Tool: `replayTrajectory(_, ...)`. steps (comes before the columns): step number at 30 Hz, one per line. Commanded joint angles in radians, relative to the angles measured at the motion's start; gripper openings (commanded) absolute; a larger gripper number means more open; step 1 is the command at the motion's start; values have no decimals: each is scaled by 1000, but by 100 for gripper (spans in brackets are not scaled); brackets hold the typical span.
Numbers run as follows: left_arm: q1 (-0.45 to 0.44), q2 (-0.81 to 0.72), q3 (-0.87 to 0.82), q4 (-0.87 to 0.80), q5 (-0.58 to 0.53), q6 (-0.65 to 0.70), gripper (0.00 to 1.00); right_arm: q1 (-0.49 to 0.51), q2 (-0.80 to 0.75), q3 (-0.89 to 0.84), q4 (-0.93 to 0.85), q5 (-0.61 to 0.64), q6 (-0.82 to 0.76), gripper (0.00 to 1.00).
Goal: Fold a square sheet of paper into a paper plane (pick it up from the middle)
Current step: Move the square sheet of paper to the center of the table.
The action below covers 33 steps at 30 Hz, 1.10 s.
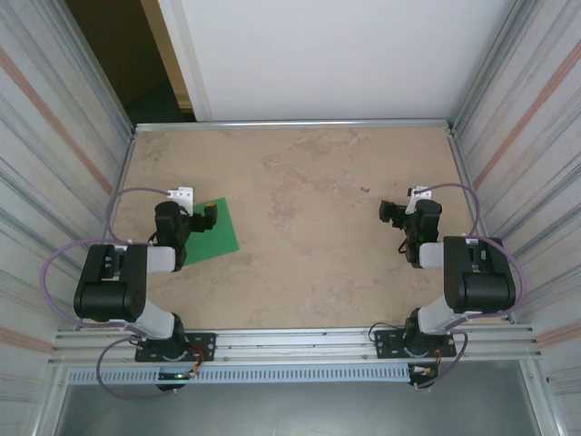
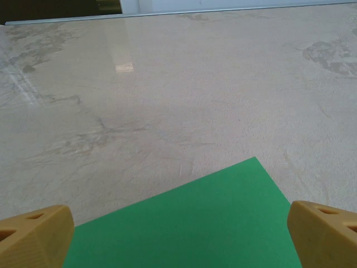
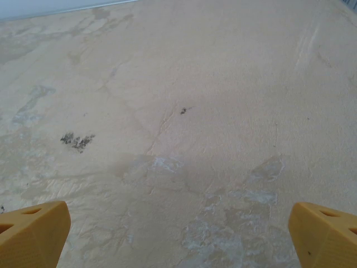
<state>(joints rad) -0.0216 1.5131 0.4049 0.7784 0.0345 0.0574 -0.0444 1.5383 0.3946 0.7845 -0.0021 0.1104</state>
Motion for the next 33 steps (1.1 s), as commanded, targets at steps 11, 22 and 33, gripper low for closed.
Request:
replayTrajectory(11, 4, 1, 9, 7, 13, 22, 99, -2, 2, 20, 3, -11, -24, 99)
replayTrajectory(22, 28, 3, 12, 3, 60, 6, 99, -4, 3, 21, 0, -13, -24, 99)
replayTrajectory(33, 27, -23, 16, -12, 33, -5, 99, -2, -31, 19, -18, -13, -26, 99)
